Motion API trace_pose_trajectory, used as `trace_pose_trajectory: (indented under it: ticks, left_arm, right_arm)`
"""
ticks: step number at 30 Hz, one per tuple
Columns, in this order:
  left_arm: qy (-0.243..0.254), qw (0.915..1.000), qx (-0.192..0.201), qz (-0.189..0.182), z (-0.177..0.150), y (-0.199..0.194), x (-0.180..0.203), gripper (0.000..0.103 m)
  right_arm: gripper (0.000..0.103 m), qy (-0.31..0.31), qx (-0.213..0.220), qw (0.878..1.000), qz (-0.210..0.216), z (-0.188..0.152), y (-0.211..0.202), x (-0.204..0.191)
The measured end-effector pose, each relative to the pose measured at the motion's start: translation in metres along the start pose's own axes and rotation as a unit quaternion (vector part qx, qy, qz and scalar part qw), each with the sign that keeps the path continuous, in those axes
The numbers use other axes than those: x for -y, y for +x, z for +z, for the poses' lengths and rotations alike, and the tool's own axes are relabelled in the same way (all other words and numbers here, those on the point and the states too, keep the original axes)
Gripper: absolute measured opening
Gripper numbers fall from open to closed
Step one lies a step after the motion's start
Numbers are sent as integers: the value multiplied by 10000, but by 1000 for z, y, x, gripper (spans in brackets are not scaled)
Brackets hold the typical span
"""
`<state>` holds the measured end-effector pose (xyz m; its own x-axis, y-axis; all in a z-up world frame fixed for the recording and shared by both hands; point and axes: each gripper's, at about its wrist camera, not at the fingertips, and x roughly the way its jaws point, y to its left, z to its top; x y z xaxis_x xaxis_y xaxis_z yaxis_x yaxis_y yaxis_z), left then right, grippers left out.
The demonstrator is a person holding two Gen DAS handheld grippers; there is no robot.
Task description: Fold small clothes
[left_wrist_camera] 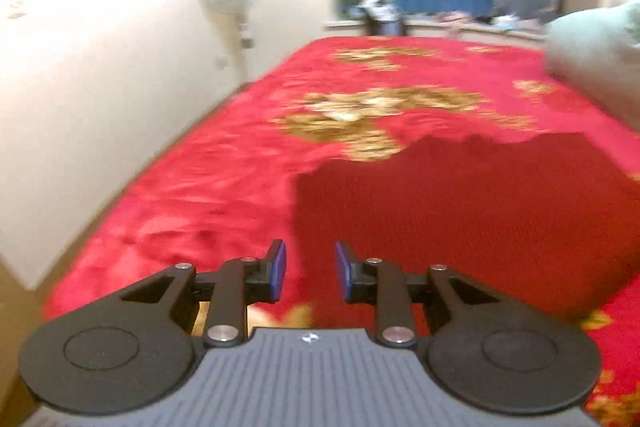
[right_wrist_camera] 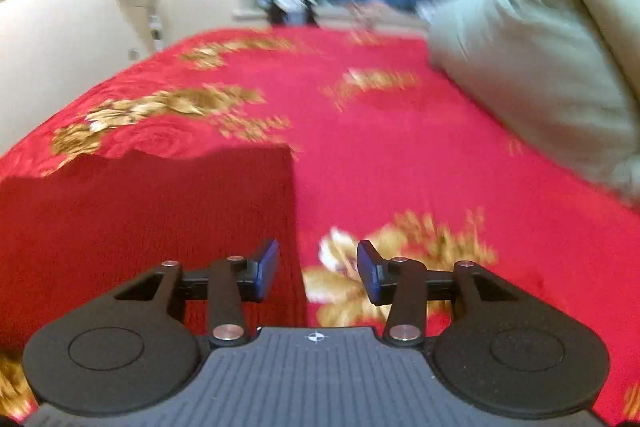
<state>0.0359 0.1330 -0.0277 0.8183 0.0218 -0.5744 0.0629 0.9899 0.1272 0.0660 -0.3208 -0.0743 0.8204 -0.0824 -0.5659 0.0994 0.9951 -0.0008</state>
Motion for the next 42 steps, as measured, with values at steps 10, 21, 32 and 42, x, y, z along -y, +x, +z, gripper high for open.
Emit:
trace_pose_trajectory:
  ticks: [10, 21, 32, 42]
  left_arm:
    - [-227, 9879, -1501, -305, -17, 53, 11, 35]
    - [-425, 9896, -1338, -313, -10, 56, 12, 43]
    - [-496, 9903, -1289, -115, -8, 59, 11, 63]
    - [-469, 9907, -1278, -53, -8, 58, 10, 63]
  right_arm:
    - [44, -434, -1217, 9900, 574, -21, 54, -24]
    - [49, -489, -1182, 9915, 254, -17, 59, -19]
    - [51, -12, -533, 9984, 190, -4, 40, -2]
    - [52, -75, -372, 9991, 176, -1, 38, -6]
